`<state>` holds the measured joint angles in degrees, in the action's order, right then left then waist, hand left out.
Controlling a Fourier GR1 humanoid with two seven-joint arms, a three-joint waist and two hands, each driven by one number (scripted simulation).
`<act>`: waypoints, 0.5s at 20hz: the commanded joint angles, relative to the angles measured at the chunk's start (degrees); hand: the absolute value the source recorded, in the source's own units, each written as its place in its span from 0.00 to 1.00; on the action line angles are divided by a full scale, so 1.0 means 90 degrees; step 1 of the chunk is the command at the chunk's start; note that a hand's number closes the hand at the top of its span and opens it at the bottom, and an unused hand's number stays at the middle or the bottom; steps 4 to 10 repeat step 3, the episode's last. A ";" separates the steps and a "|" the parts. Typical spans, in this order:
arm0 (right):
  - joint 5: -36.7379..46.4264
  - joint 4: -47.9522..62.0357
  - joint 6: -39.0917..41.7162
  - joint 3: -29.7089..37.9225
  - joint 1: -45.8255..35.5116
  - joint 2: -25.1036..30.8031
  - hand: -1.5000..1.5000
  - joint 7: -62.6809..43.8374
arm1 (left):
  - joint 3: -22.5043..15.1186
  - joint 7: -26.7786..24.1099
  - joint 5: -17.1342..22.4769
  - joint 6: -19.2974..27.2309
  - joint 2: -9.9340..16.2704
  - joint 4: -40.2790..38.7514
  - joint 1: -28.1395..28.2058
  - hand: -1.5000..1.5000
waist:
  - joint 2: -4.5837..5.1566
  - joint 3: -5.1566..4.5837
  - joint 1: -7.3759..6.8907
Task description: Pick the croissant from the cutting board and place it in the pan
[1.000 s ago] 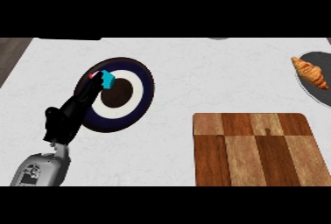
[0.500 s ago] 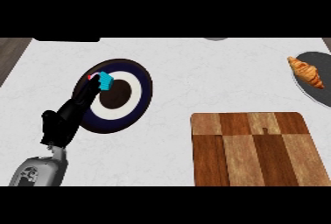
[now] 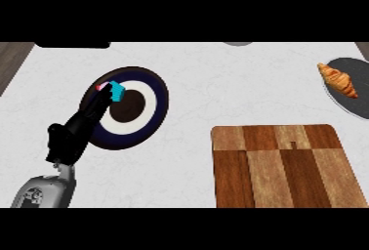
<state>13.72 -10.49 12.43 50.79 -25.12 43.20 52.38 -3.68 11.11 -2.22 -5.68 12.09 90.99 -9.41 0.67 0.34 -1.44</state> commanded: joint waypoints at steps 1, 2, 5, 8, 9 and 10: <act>-0.0027 -0.0047 0.0067 -0.0109 0.0214 -0.0068 0.00 0.0350 | 0.0127 -0.0011 0.0008 -0.0025 0.0013 -0.0081 -0.0026 0.50 | -0.0010 -0.0005 0.0019; -0.0095 0.0038 0.0153 -0.0019 0.0382 0.0035 0.00 0.0338 | -0.0028 0.0123 0.0014 -0.0031 -0.0065 0.0216 0.0177 0.50 | -0.0009 0.0002 -0.0004; -0.0176 -0.0092 0.0055 -0.0060 0.0555 -0.0199 0.00 0.0606 | 0.0144 0.0020 0.0052 -0.0188 0.0131 0.0137 0.0224 0.50 | -0.0036 -0.0013 0.0061; -0.0176 -0.0092 0.0055 -0.0060 0.0555 -0.0199 0.00 0.0606 | 0.0144 0.0020 0.0052 -0.0188 0.0131 0.0137 0.0224 0.50 | -0.0036 -0.0013 0.0061; -0.0176 -0.0092 0.0055 -0.0060 0.0555 -0.0199 0.00 0.0606 | 0.0144 0.0020 0.0052 -0.0188 0.0131 0.0137 0.0224 0.50 | -0.0036 -0.0013 0.0061; -0.0176 -0.0092 0.0055 -0.0060 0.0555 -0.0199 0.00 0.0606 | 0.0144 0.0020 0.0052 -0.0188 0.0131 0.0137 0.0224 0.50 | -0.0036 -0.0013 0.0061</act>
